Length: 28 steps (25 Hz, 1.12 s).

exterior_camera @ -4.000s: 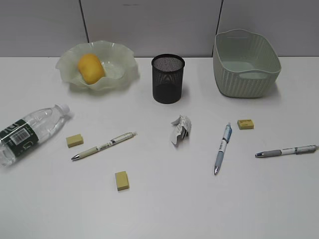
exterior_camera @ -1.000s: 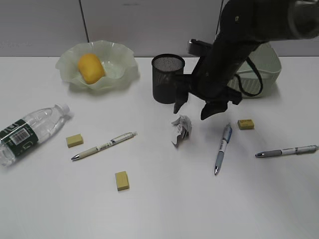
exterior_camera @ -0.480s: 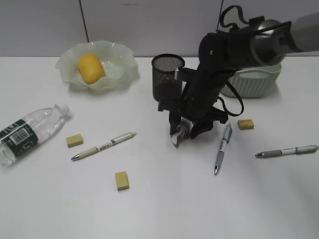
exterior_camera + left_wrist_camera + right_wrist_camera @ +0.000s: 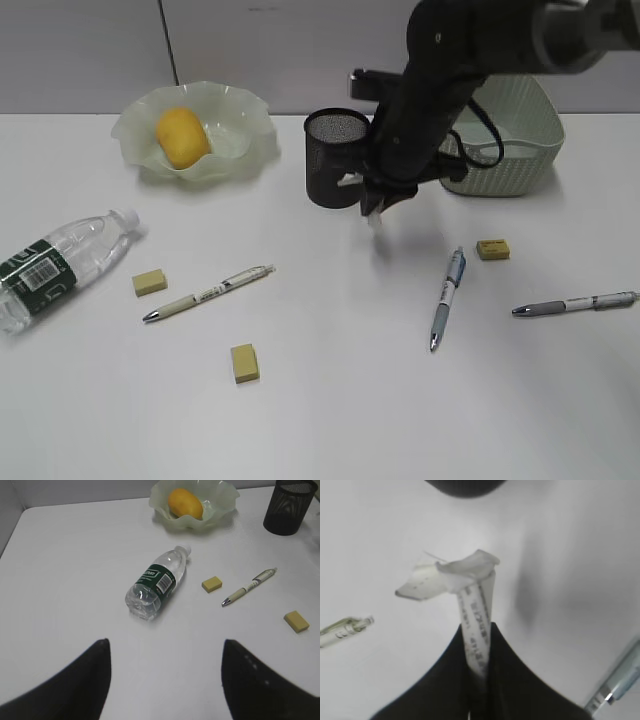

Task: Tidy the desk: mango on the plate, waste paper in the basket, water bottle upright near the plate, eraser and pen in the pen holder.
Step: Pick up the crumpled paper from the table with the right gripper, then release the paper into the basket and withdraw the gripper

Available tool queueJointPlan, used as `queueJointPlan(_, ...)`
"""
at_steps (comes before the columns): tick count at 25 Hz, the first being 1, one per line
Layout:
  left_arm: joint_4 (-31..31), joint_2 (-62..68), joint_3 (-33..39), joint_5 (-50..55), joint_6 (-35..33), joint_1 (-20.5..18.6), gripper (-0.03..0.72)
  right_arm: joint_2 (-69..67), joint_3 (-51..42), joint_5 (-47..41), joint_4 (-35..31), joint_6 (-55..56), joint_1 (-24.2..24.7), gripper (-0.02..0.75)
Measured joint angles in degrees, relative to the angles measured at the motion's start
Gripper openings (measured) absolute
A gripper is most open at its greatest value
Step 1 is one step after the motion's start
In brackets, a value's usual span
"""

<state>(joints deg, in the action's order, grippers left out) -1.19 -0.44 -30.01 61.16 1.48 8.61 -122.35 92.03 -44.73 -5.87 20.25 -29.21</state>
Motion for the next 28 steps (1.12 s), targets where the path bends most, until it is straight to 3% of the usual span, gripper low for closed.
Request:
queueJointPlan(4,0.0,0.0,0.0,0.0,0.0,0.0,0.523,2.02,7.6,-6.12,5.87,-1.22,0.56,0.047)
queueJointPlan(10,0.0,0.0,0.0,0.0,0.0,0.0,0.523,2.36,18.66,-11.96,7.4,-4.27,6.1,0.046)
queueJointPlan(21,0.0,0.0,0.0,0.0,0.0,0.0,0.523,1.18,21.24,-10.52,8.29,-7.07,20.34,0.046)
queueJointPlan(28,0.0,0.0,0.0,0.0,0.0,0.0,0.523,-4.24,21.29,-3.02,6.74,-9.27,21.99,0.062)
